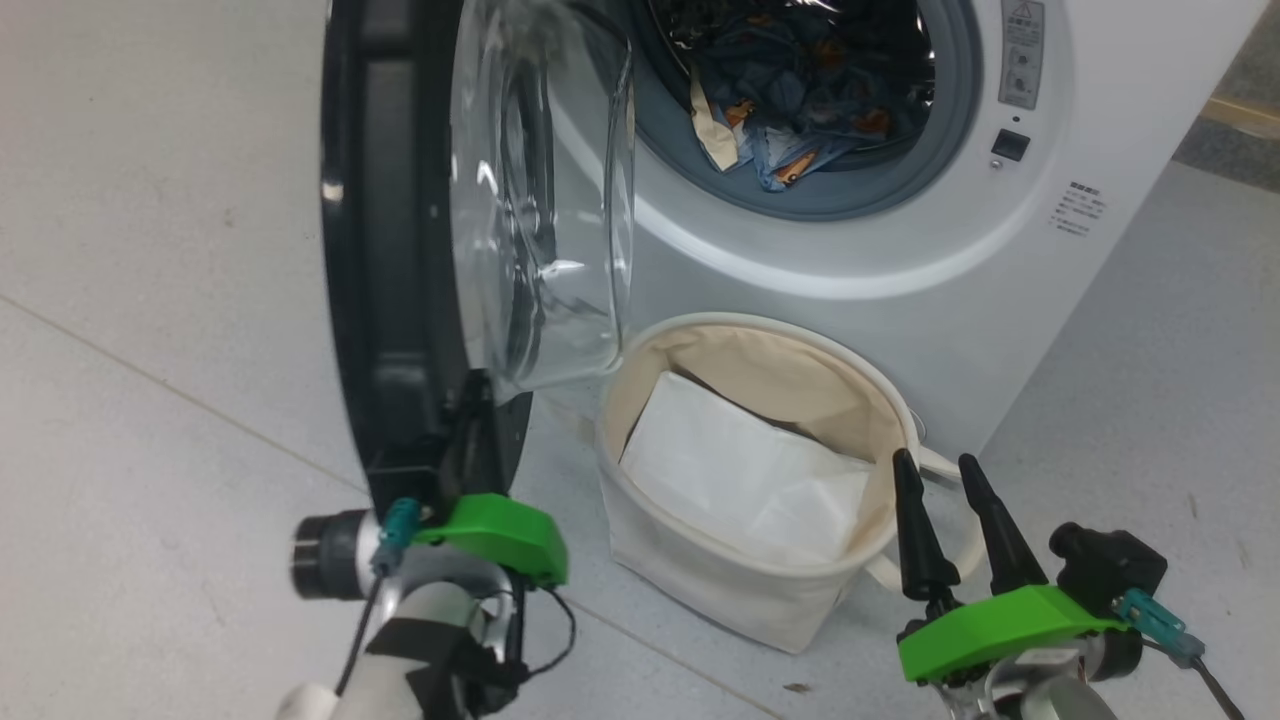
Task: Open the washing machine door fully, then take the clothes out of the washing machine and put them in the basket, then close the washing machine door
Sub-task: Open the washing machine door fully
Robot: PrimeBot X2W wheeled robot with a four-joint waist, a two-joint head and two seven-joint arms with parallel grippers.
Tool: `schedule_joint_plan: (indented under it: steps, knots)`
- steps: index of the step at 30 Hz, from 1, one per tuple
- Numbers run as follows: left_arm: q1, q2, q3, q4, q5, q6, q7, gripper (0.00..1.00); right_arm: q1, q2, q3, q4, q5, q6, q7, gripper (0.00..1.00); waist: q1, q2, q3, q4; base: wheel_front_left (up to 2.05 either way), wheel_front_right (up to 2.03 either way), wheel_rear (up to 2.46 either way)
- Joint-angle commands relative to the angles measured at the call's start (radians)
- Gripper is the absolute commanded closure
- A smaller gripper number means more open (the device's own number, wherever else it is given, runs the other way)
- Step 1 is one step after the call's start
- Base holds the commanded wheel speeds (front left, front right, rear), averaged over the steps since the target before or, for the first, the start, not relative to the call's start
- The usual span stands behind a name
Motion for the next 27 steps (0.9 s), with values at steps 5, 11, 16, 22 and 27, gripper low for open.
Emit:
schedule_joint_plan:
  steps: [5,11,16,22,27]
  knots:
    - [-0.012,0.027,0.144,-0.012,0.037,0.006,-0.005,1.0,-0.005,0.005,0.018,-0.024,-0.011,0.001,-0.012,0.0,0.0,0.0,-0.004,0.004,0.0,0.0,0.0]
    - [-0.026,0.059,0.304,0.014,0.057,-0.008,-0.005,1.0,-0.006,0.005,0.017,-0.017,-0.025,0.001,-0.012,0.0,0.0,0.0,0.017,-0.007,0.0,0.0,0.0]
    - [-0.048,0.074,0.396,0.03,0.064,-0.015,-0.005,1.0,-0.013,0.005,0.013,-0.014,-0.046,0.001,-0.012,0.0,0.0,0.0,0.041,-0.018,0.0,0.0,0.0]
    - [-0.097,0.095,0.515,0.056,0.076,-0.036,-0.005,1.0,-0.027,0.003,-0.003,-0.024,-0.081,0.001,-0.012,0.0,0.0,0.0,0.103,-0.036,0.0,0.0,0.0]
    - [-0.153,0.096,0.601,0.07,0.087,-0.052,-0.005,1.0,-0.04,-0.027,-0.006,-0.036,-0.1,0.001,-0.012,0.0,0.0,0.0,0.177,-0.042,0.0,0.0,0.0]
